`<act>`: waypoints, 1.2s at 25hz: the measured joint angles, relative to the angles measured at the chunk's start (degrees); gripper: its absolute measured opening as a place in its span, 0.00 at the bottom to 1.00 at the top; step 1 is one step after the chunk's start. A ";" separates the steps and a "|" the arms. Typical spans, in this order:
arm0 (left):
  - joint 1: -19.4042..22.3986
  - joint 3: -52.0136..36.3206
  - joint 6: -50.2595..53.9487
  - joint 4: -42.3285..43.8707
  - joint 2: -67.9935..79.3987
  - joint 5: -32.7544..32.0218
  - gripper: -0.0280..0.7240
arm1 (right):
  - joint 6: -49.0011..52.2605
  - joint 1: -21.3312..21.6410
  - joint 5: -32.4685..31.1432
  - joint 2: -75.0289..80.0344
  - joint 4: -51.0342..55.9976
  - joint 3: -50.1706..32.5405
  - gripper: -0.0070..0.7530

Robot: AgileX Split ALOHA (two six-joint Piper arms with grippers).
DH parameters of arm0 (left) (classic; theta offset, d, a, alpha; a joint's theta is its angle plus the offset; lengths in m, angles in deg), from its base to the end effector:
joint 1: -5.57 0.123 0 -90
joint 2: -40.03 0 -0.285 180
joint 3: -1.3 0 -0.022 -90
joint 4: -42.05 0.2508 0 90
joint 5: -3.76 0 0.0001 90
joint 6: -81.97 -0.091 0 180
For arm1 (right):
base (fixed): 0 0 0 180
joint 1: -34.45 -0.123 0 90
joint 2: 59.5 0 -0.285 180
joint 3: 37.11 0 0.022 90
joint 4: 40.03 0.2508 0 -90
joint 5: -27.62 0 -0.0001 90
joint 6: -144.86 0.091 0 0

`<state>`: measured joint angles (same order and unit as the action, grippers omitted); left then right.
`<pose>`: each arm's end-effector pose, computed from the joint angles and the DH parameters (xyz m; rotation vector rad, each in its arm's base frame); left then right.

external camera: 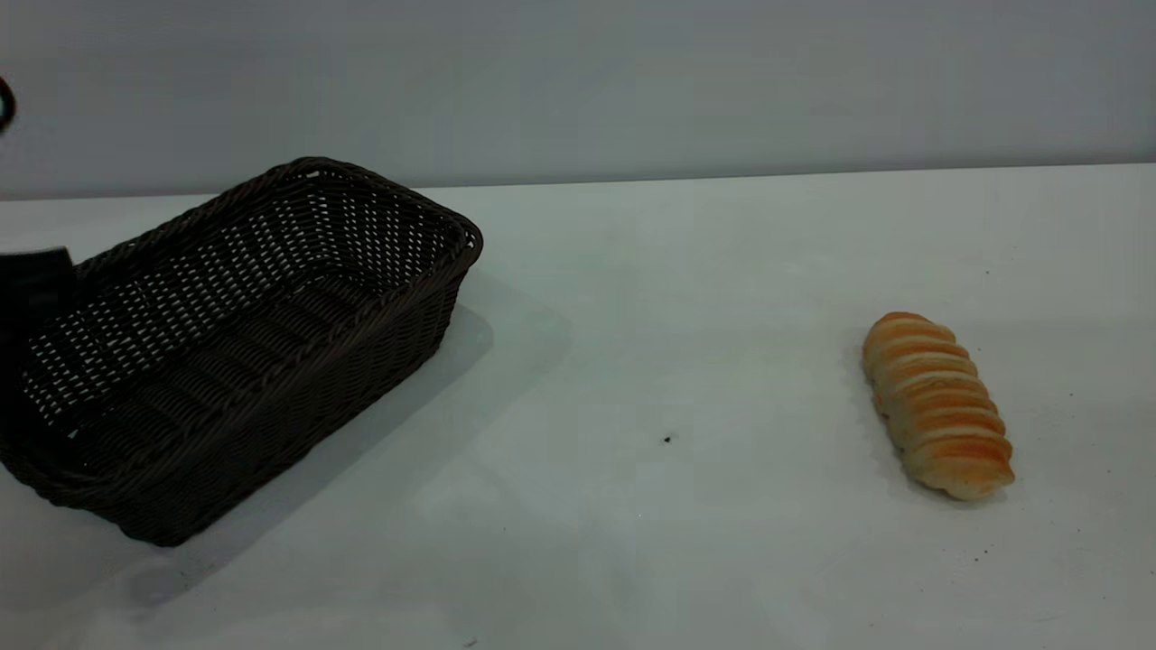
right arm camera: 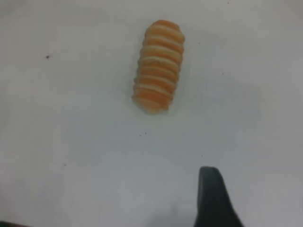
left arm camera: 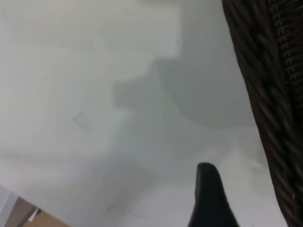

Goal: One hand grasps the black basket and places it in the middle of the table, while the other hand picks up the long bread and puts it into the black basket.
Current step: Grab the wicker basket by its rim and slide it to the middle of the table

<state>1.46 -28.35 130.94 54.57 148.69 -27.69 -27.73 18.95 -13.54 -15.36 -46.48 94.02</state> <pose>0.2913 -0.0106 0.1315 -0.8732 2.7905 0.0544 0.1100 0.0235 0.2672 -0.2271 2.3259 0.0702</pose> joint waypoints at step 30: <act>-4.33 2.32 -16.11 -2.00 7.13 13.19 0.28 | -0.63 0.00 -0.34 0.00 0.00 0.00 0.57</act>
<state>-2.87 -26.03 114.83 52.56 155.82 -14.50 -28.37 18.95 -13.89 -15.36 -46.48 94.02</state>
